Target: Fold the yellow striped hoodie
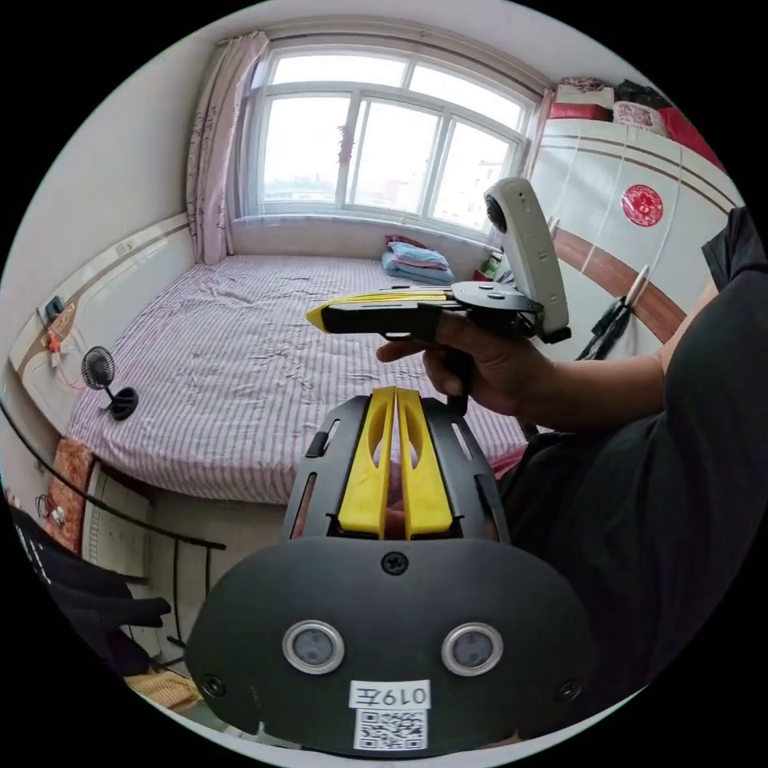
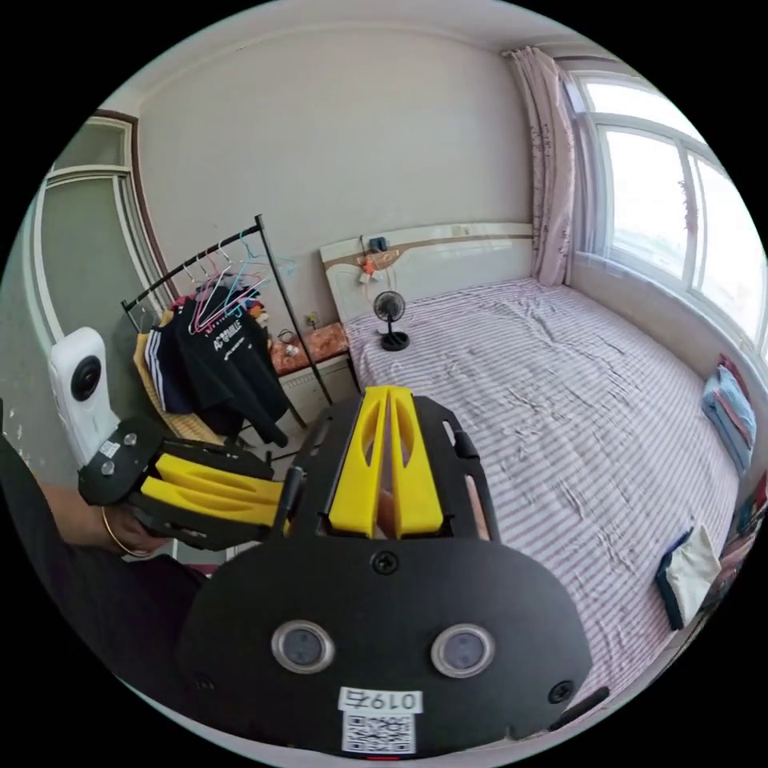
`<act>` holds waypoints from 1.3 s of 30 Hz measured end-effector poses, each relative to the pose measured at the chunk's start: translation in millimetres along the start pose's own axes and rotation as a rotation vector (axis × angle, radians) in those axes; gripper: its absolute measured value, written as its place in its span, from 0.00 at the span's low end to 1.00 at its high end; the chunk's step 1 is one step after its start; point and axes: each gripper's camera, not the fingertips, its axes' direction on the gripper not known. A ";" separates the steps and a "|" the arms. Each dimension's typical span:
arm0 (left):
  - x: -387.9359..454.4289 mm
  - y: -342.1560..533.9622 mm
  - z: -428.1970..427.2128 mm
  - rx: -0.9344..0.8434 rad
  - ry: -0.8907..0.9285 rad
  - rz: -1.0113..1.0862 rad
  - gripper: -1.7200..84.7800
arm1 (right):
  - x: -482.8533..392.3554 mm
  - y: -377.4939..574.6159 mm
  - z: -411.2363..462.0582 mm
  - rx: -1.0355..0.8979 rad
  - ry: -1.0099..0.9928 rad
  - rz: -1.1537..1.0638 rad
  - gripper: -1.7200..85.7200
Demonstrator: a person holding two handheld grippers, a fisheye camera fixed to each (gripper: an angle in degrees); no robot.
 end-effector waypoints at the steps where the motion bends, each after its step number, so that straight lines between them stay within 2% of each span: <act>1: -14.4 5.2 8.7 -0.009 -0.064 -0.059 0.03 | -0.8 -1.3 13.9 -0.020 -0.028 -0.010 0.01; 6: -73.9 33.2 32.7 -0.013 -0.110 -0.307 0.03 | -35.1 -10.4 117.3 -0.138 -0.291 -0.182 0.01; 9: -91.4 58.8 45.8 0.000 -0.275 -0.418 0.03 | -76.9 3.1 160.5 -0.176 -0.430 -0.391 0.01; 12: -101.7 94.9 55.3 0.024 -0.434 -0.583 0.03 | -119.5 30.4 190.2 -0.201 -0.446 -0.541 0.01; 14: -106.5 122.5 59.3 0.027 -0.492 -0.702 0.03 | -141.6 45.2 208.4 -0.266 -0.532 -0.598 0.01; 16: -109.6 166.3 60.0 0.077 -0.533 -0.843 0.03 | -162.3 60.2 225.4 -0.326 -0.622 -0.645 0.01; 19: -113.1 217.4 58.0 0.193 -0.576 -0.932 0.03 | -196.5 85.3 239.8 -0.319 -0.707 -0.723 0.01; 22: -120.5 254.1 54.3 0.307 -0.644 -0.873 0.03 | -232.1 107.5 250.4 -0.283 -0.860 -0.782 0.01; 26: -158.9 290.9 51.1 0.229 -0.694 -0.787 0.03 | -287.4 137.7 278.8 -0.228 -0.955 -0.710 0.01; 30: -216.6 345.5 35.2 0.197 -0.677 -0.690 0.03 | -373.5 174.3 320.1 -0.263 -0.791 -0.702 0.01; 33: -249.4 385.1 15.0 0.218 -0.641 -0.689 0.03 | -427.0 192.8 337.9 -0.245 -0.793 -0.679 0.01; 39: -295.1 438.7 8.4 0.075 -0.673 -0.562 0.03 | -503.6 223.4 348.8 -0.182 -0.666 -0.734 0.01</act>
